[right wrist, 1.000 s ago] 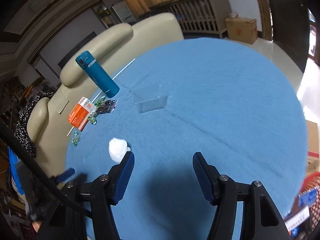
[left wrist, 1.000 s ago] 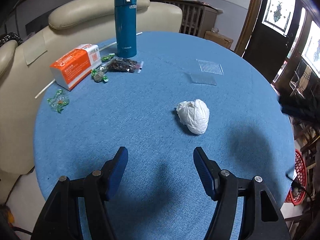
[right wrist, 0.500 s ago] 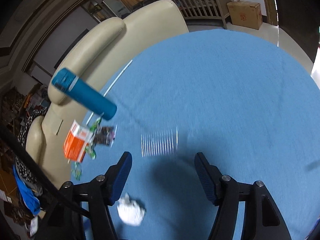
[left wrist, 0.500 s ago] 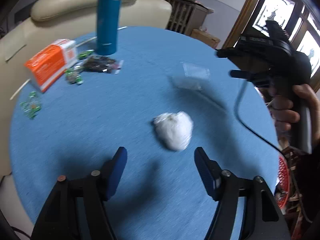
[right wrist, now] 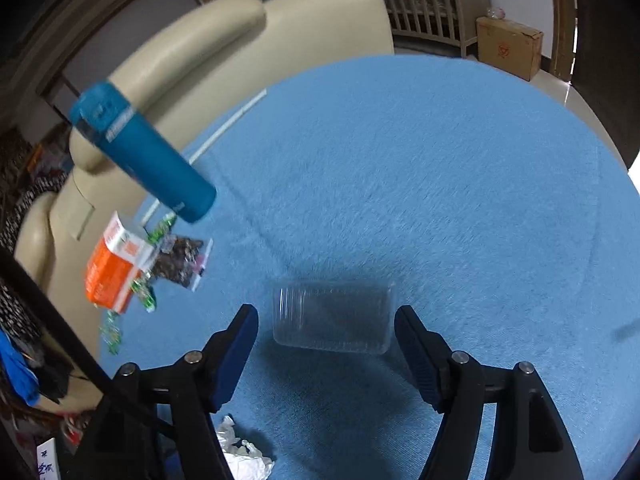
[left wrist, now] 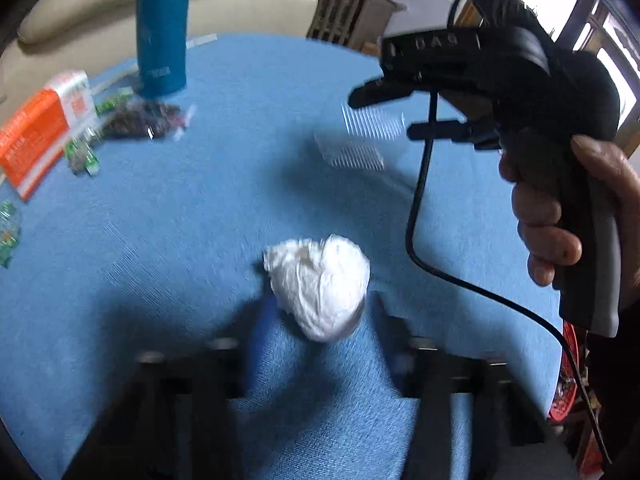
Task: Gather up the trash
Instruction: 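Grasp the white crumpled plastic bag with the left tool while the right tool grasps the clear plastic tray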
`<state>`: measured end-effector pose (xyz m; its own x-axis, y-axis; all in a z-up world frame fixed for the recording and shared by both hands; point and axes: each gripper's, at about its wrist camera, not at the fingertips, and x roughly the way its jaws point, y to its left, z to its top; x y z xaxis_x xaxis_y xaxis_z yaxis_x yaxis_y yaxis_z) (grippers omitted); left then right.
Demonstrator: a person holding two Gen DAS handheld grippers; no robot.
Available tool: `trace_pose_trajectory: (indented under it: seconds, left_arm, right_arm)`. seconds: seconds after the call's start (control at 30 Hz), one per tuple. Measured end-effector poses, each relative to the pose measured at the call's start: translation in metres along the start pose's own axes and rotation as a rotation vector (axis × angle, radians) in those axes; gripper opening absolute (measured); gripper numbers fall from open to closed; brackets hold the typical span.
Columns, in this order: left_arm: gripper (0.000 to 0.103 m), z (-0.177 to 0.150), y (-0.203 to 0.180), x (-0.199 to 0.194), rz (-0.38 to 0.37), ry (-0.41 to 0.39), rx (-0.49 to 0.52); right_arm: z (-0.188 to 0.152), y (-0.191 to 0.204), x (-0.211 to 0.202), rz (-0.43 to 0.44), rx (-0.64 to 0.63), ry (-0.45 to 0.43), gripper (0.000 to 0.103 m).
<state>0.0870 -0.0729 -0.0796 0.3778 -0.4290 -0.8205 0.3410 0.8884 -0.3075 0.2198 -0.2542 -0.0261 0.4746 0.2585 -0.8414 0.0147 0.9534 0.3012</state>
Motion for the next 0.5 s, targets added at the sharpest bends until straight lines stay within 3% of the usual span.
trace_pose_trajectory:
  seconds: [0.17, 0.27, 0.4, 0.47, 0.5]
  left_arm:
    - [0.033, -0.002, 0.010, -0.003, -0.024, -0.014, -0.028]
    - [0.033, -0.004, 0.023, -0.011, -0.008, -0.027, -0.055]
    - [0.033, -0.014, 0.046, -0.026, 0.023, -0.038, -0.093]
    - [0.033, -0.020, 0.052, -0.034, 0.055, -0.044, -0.107]
    - [0.032, -0.022, 0.055, -0.039, 0.070, -0.050, -0.115]
  right_arm:
    - [-0.006, -0.001, 0.017, 0.020, 0.019, 0.026, 0.074]
    - [-0.013, -0.002, 0.014, 0.128, 0.049, 0.031, 0.074]
    - [-0.030, 0.021, -0.015, 0.242, -0.093, -0.036, 0.074]
    - [-0.033, 0.027, -0.024, 0.216, -0.137, -0.070, 0.074]
    - [-0.033, 0.027, -0.025, 0.157, -0.147, -0.087, 0.074]
